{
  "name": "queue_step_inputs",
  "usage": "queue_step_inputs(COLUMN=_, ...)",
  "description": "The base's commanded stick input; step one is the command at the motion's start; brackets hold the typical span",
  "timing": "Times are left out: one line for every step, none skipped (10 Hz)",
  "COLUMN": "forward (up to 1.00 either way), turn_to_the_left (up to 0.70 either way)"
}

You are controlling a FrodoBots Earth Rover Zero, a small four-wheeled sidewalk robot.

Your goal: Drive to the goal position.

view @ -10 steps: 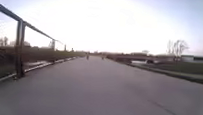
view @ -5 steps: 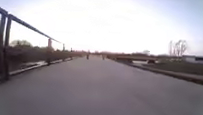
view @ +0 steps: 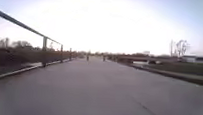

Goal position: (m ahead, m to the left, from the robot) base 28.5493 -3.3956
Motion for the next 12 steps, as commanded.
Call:
queue_step_inputs(forward=1.00, turn_to_the_left=0.01)
queue_step_inputs(forward=1.00, turn_to_the_left=0.01)
queue_step_inputs(forward=1.00, turn_to_the_left=0.01)
queue_step_inputs(forward=1.00, turn_to_the_left=0.01)
queue_step_inputs(forward=1.00, turn_to_the_left=0.01)
queue_step_inputs(forward=1.00, turn_to_the_left=0.01)
queue_step_inputs(forward=1.00, turn_to_the_left=0.01)
queue_step_inputs(forward=1.00, turn_to_the_left=0.01)
queue_step_inputs(forward=1.00, turn_to_the_left=0.01)
queue_step_inputs(forward=1.00, turn_to_the_left=0.01)
queue_step_inputs(forward=1.00, turn_to_the_left=0.01)
queue_step_inputs(forward=1.00, turn_to_the_left=0.01)
